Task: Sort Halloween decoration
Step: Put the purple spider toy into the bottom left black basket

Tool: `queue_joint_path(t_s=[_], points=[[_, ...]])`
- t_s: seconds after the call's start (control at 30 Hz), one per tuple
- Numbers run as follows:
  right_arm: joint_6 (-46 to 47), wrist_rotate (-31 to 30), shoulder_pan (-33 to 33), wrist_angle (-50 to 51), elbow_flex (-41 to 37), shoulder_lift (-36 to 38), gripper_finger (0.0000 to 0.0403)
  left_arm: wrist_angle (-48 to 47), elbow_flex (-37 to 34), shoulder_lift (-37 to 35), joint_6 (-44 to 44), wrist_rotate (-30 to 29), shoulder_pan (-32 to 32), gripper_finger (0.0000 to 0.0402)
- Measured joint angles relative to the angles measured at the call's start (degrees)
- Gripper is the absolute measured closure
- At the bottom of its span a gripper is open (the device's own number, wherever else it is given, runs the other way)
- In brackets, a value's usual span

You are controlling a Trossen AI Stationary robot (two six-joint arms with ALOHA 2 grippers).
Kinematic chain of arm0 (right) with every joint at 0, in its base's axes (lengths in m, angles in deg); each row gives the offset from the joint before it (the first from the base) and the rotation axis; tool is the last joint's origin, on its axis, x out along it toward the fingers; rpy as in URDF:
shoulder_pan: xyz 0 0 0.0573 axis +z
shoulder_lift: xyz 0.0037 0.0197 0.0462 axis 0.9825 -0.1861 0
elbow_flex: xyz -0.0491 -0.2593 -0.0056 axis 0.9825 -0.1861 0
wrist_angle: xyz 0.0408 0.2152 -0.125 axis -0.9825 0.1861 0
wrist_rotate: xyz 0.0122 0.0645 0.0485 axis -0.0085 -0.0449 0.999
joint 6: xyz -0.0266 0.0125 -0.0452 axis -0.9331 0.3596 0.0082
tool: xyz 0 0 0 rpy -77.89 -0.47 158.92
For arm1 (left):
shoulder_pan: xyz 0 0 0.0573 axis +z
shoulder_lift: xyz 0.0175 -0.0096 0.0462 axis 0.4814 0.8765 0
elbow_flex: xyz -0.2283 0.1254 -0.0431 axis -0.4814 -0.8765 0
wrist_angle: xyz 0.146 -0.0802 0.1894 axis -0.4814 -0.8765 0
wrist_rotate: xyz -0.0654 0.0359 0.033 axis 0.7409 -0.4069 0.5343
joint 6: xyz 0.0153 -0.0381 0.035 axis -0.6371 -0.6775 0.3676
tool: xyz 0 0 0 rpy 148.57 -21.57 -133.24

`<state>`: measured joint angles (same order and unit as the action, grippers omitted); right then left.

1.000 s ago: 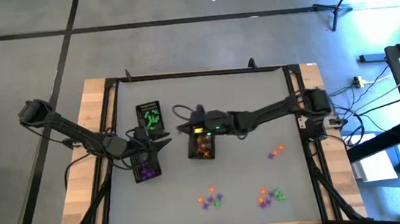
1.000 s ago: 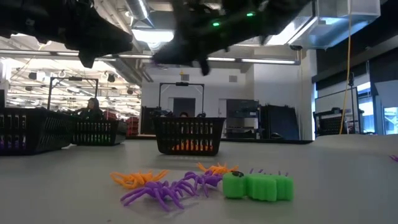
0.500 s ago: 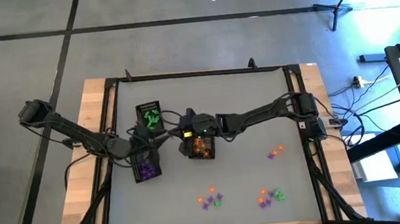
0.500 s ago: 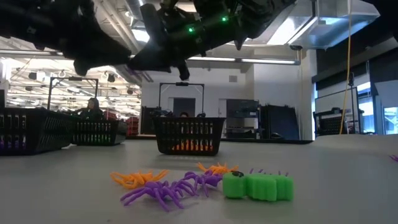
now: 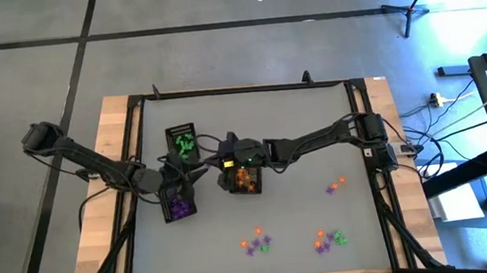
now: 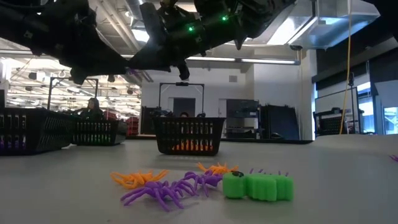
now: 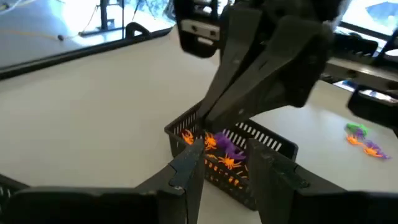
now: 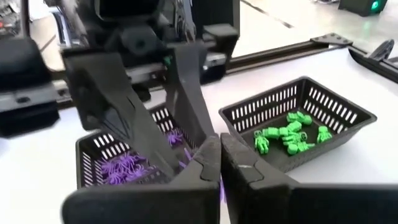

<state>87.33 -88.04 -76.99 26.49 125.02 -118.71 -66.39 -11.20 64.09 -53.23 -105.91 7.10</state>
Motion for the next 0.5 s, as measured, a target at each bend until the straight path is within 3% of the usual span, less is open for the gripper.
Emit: queue_joint_path(t_s=[0.5], points=[[0.08,0.44,0.00,-1.43,0.00,0.00,0.0402,-1.12,0.00,0.00,0.55,1.84,3.41,0.0297]])
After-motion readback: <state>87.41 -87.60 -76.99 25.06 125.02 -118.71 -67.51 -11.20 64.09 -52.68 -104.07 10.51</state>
